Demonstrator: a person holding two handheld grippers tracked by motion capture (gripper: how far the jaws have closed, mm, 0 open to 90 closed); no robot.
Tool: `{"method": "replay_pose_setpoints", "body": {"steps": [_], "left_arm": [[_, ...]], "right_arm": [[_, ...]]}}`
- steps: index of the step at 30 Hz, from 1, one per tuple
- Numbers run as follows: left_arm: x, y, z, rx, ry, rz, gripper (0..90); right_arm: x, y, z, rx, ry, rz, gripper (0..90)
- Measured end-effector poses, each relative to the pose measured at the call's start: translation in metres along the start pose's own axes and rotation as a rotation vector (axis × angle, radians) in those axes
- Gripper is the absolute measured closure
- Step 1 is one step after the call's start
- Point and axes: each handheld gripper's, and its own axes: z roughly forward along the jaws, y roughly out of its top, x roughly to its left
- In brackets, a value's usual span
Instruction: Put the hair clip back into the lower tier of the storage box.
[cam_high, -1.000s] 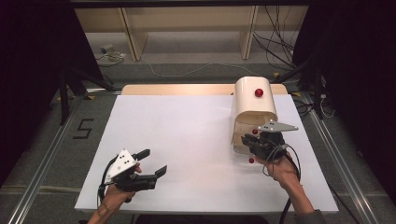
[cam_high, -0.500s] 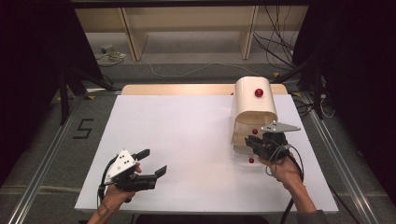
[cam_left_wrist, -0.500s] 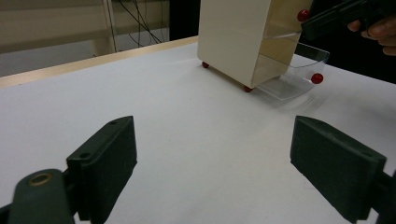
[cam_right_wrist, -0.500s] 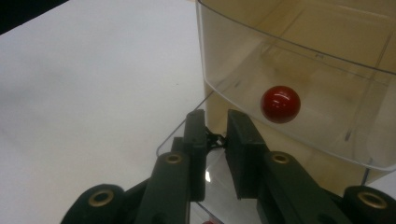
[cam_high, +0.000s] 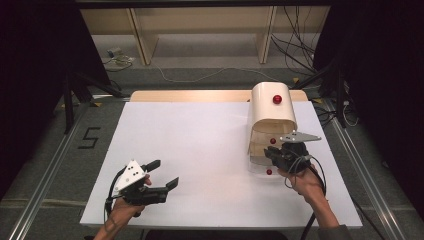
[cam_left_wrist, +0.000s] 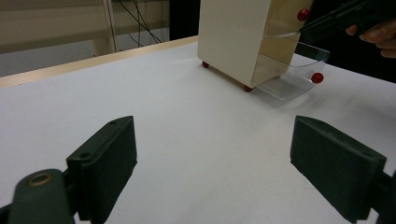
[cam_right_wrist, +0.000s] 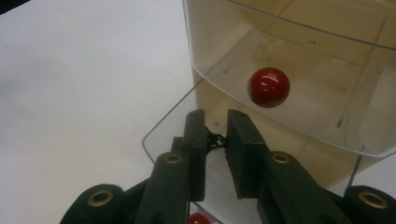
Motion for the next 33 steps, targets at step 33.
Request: {"method": "replay_pose_setpoints", "body": {"steps": [33], "left_arm": [[0.0000,0.0000,0.0000,0.001,-0.002,0.002,14.3]], "right_arm": [[-0.0066,-0.0052,0.0054,0.053,-0.012,0.002,77.7]]}}
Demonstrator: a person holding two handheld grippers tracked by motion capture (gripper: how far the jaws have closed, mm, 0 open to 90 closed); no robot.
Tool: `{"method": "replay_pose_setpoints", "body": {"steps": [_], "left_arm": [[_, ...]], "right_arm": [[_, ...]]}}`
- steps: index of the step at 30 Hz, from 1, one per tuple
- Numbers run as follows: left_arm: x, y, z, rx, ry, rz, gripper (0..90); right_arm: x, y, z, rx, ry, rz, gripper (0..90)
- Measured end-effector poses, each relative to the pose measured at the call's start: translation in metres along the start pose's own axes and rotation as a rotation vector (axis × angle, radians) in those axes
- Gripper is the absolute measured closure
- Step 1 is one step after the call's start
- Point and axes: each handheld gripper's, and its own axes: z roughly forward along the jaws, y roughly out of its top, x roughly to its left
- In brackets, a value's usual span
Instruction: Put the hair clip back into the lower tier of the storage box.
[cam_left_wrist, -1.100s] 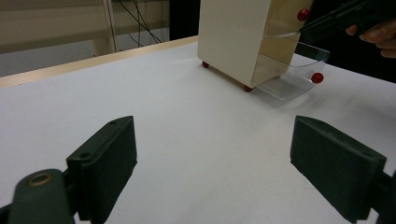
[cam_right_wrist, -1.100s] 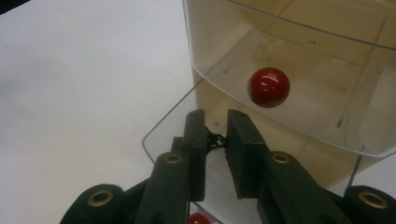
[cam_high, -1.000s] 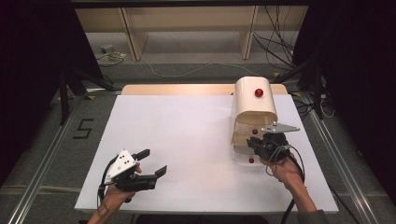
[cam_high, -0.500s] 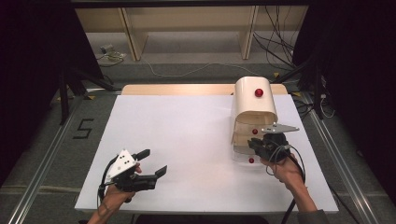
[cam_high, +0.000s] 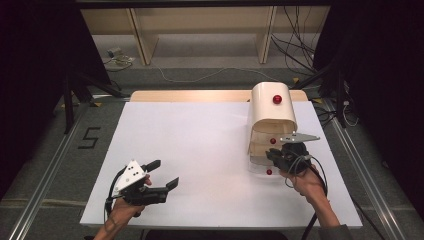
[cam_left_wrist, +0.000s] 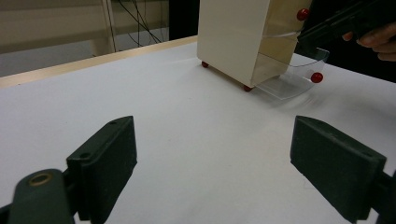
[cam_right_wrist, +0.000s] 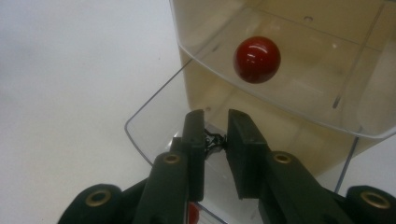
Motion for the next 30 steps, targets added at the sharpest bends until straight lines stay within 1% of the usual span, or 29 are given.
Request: {"method": "replay_pose_setpoints", "body": {"steps": [10,16,19,22,26,30], "left_arm": [[0.0000,0.0000,-0.0001,0.000,0.001,-0.001,14.3],[-0.0001,0.0000,-0.0001,0.000,0.001,0.000,14.3],[-0.0001,0.0001,-0.0003,-0.001,0.002,0.000,14.3],[-0.0001,0.0000,-0.0002,0.000,0.002,0.000,14.3],[-0.0001,0.0000,-0.0003,0.000,0.002,0.002,14.3],[-0.0001,0.0000,-0.0003,0.000,0.002,0.002,14.3]], "right_arm": [[-0.0017,-0.0003,-0.0005,0.000,0.004,0.002,74.6],[-0.0027,-0.0001,-0.0021,-0.002,0.016,0.009,67.7],[-0.0028,-0.0001,-0.0028,-0.004,0.031,0.011,60.3],[-0.0009,-0.0002,-0.0048,-0.010,0.049,0.000,55.3],[0.0024,-0.0004,-0.0066,-0.020,0.053,-0.004,45.4],[0.0044,-0.0012,-0.0081,-0.019,0.055,-0.001,40.1]]}}
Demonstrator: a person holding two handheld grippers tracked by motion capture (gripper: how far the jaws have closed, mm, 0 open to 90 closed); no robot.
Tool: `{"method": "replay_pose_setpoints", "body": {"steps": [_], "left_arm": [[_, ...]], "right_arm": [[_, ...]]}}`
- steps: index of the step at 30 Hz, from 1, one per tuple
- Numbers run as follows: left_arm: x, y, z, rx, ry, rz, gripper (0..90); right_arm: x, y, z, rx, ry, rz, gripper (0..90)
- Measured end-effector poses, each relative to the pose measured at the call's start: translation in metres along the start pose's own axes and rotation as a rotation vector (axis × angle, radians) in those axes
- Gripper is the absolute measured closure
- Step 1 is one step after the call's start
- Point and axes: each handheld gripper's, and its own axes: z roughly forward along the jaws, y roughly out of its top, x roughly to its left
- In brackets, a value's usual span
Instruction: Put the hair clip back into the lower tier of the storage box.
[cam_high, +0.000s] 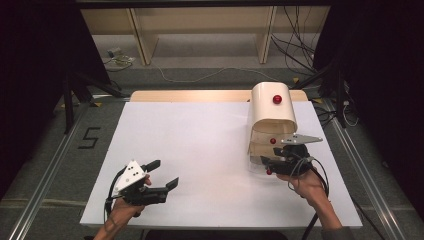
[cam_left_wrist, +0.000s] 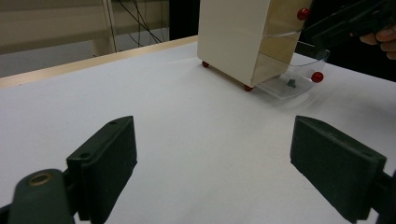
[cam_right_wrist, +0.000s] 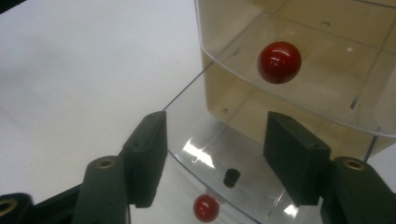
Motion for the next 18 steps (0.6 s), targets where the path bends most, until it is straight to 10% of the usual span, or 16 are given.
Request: {"method": "replay_pose_setpoints", "body": {"steps": [18], "left_arm": [[-0.0010,-0.0002,0.0005,0.001,0.001,0.005,14.3]], "right_arm": [[0.0046,-0.0065,-0.0048,-0.060,0.008,0.040,31.7]]}}
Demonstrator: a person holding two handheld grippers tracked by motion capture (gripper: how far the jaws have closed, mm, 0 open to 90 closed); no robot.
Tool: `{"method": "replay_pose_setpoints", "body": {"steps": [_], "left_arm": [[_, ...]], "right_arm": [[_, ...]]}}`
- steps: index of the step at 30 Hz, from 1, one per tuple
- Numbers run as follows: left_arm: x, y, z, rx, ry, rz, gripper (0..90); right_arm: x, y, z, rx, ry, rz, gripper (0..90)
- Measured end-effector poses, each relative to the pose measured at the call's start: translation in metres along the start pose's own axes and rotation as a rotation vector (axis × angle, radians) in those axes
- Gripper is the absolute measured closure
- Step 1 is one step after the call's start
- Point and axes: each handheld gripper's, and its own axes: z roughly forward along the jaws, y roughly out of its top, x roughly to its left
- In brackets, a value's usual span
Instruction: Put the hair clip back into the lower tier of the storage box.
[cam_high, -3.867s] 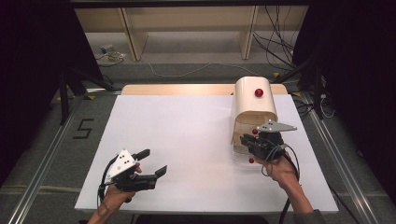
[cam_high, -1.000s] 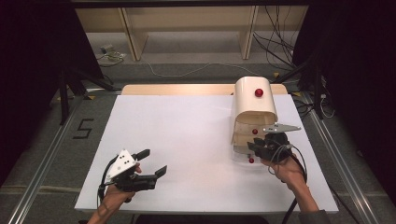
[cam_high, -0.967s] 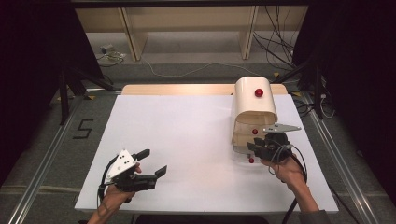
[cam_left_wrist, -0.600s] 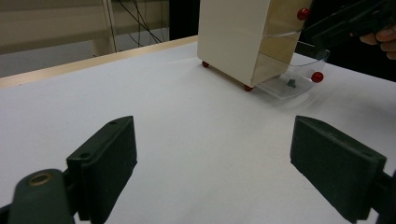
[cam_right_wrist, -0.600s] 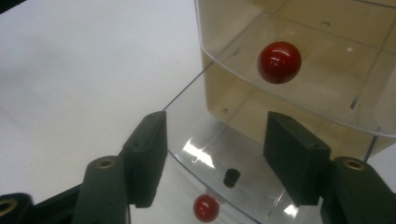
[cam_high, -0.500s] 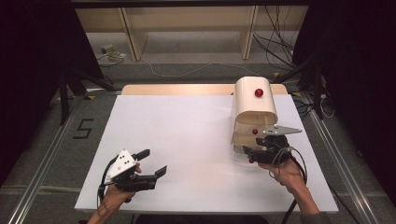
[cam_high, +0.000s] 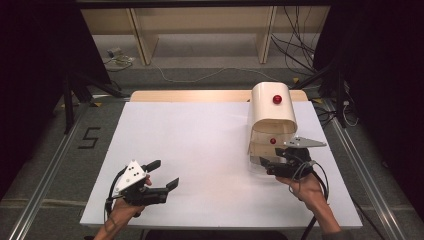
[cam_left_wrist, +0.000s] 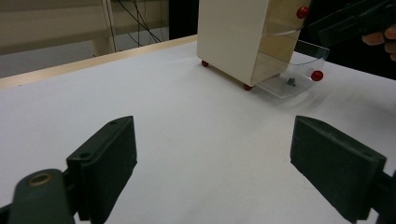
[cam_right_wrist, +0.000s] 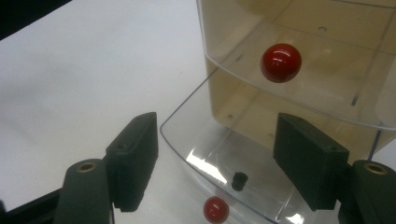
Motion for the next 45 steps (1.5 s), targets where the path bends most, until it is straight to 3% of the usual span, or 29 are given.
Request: {"method": "replay_pose_setpoints", "body": {"steps": [22,29,45], "left_arm": [[0.000,0.000,0.000,0.000,0.001,0.000,14.3],[0.000,0.000,0.000,0.000,0.001,0.000,14.3],[0.000,0.000,0.000,0.000,0.002,0.000,14.3]], "right_arm": [[0.008,-0.009,-0.006,-0.067,0.006,0.001,29.6],[0.014,-0.011,-0.007,-0.076,0.011,-0.041,28.7],[0.018,-0.018,-0.011,-0.087,0.033,-0.055,29.2]]}}
